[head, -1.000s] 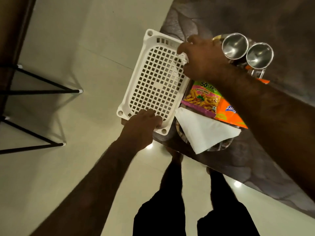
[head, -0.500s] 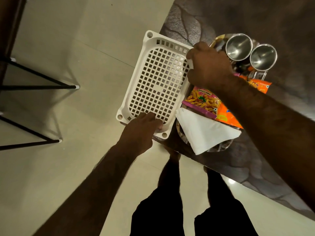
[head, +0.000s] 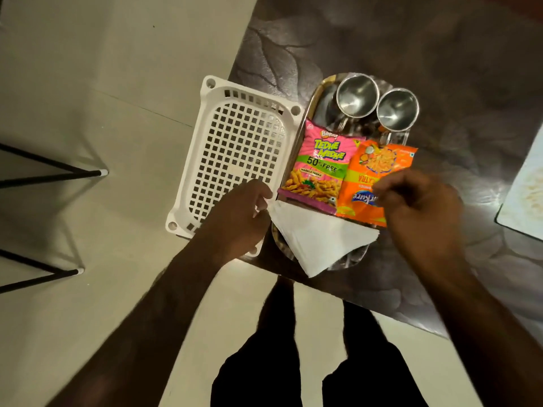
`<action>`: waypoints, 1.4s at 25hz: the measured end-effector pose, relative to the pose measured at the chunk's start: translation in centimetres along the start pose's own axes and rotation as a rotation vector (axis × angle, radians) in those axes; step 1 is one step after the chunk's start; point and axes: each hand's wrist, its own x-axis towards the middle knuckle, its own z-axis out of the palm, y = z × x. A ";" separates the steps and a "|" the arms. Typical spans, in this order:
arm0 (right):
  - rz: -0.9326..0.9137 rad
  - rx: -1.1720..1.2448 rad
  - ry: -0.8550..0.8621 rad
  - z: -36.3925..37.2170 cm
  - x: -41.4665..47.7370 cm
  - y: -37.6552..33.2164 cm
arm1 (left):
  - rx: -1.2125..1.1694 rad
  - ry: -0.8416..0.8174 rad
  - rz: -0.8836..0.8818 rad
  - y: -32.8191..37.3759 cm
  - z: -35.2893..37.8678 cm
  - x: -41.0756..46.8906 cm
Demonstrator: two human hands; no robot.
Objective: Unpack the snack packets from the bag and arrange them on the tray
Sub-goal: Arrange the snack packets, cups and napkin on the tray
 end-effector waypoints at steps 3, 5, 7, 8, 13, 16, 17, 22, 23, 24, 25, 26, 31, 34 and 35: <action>0.175 0.020 0.048 -4.4 1.9 3.8 | -0.099 0.129 -0.033 3.0 1.7 -1.3; 0.114 0.017 0.076 -6.6 5.0 3.7 | -0.320 0.093 -0.149 3.9 4.4 -4.2; -0.001 -0.034 0.049 -7.4 9.3 1.9 | -0.504 -0.012 -0.363 4.3 7.4 -7.1; -0.056 -0.060 0.014 -7.3 11.5 0.7 | -0.574 -0.022 -0.469 4.2 8.7 -8.0; -0.220 -0.247 -0.219 -3.0 18.9 -4.8 | -0.971 0.146 -0.905 3.4 12.1 -7.9; -0.260 -0.339 -0.312 -0.3 20.8 -6.4 | -1.073 0.184 -0.949 3.2 13.1 -6.8; -0.257 -0.361 -0.348 0.4 21.1 -6.3 | -1.089 0.188 -0.942 3.3 13.3 -6.4; -0.229 -0.358 -0.385 1.8 22.3 -5.5 | -1.180 0.189 -0.899 3.6 13.8 -4.7; -0.223 -0.358 -0.382 2.0 22.4 -5.4 | -1.206 0.187 -0.877 3.7 13.8 -4.6; -0.220 -0.362 -0.386 2.1 22.3 -5.4 | -1.231 0.185 -0.855 3.7 13.9 -4.4; -0.222 -0.366 -0.391 2.2 22.2 -5.3 | -1.255 0.186 -0.840 3.8 13.9 -4.3; -0.229 -0.364 -0.395 2.3 22.1 -5.3 | -1.278 0.192 -0.831 3.9 13.9 -4.2; -0.244 -0.331 -0.385 2.1 21.8 -4.9 | -1.388 0.223 -0.776 4.2 14.3 -4.2; -0.213 -0.299 -0.357 1.3 21.5 -3.9 | -1.408 0.233 -0.741 4.3 14.7 -4.6; -0.203 -0.302 -0.343 0.7 21.2 -3.6 | -1.404 0.234 -0.734 4.4 14.8 -4.8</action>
